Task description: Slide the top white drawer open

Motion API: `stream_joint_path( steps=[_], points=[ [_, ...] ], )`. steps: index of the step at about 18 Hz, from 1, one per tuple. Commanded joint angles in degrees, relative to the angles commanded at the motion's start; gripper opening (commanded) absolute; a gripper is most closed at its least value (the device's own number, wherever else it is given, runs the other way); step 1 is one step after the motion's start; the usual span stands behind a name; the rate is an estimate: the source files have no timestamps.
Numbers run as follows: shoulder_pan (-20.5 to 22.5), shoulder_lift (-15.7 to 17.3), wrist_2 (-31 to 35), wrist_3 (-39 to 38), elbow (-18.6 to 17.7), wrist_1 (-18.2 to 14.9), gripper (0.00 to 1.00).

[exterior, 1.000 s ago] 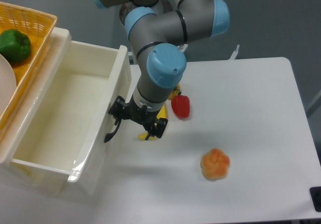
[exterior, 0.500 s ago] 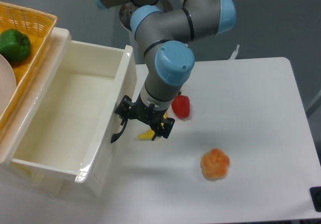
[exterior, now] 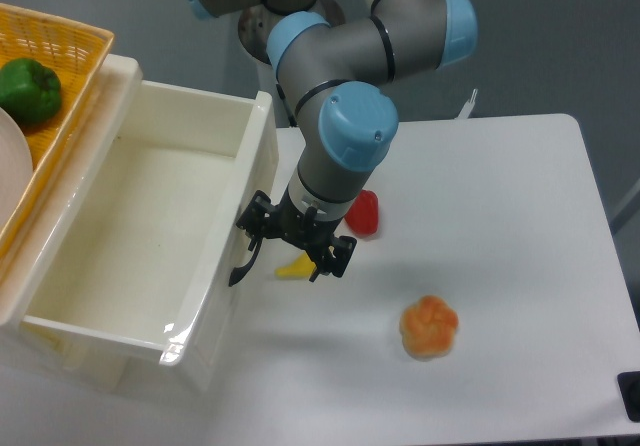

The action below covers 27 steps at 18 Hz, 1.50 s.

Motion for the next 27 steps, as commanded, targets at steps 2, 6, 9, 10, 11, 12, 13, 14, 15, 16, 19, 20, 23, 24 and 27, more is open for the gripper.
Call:
stream_joint_path(
  steps=[2, 6, 9, 10, 11, 12, 13, 14, 15, 16, 19, 20, 23, 24, 27],
  points=[
    [0.3, 0.0, -0.2, -0.1, -0.1, -0.3, 1.00],
    [0.4, 0.0, -0.9, -0.6, -0.5, -0.4, 1.00],
    [0.5, 0.0, -3.0, -1.0, -0.7, -0.5, 1.00],
    [0.5, -0.1, -3.2, -1.1, -0.7, -0.7, 1.00],
    [0.6, -0.1, -3.8, -1.4, -0.8, -0.8, 1.00],
    [0.6, -0.1, -4.4, -2.0, -0.8, -0.8, 1.00],
    [0.9, -0.1, -4.9, -2.5, -0.8, -0.8, 1.00],
    [1.1, -0.1, -5.5, -2.6, -0.8, -0.9, 1.00],
    [1.3, -0.1, -6.1, -2.6, -0.8, -0.9, 1.00],
    [1.4, -0.2, -6.6, -2.6, -0.8, -0.9, 1.00],
    [1.8, -0.1, -6.7, -3.0, -0.8, -0.8, 1.00],
    [1.8, -0.1, -6.6, -3.1, -0.7, -0.5, 1.00],
    [2.9, 0.0, -6.2, -2.3, -0.2, 1.7, 1.00],
    [3.0, 0.0, -5.7, -2.4, -0.3, 4.2, 1.00],
    [4.7, -0.3, -4.2, -2.0, -0.6, 9.4, 1.00]
  ],
)
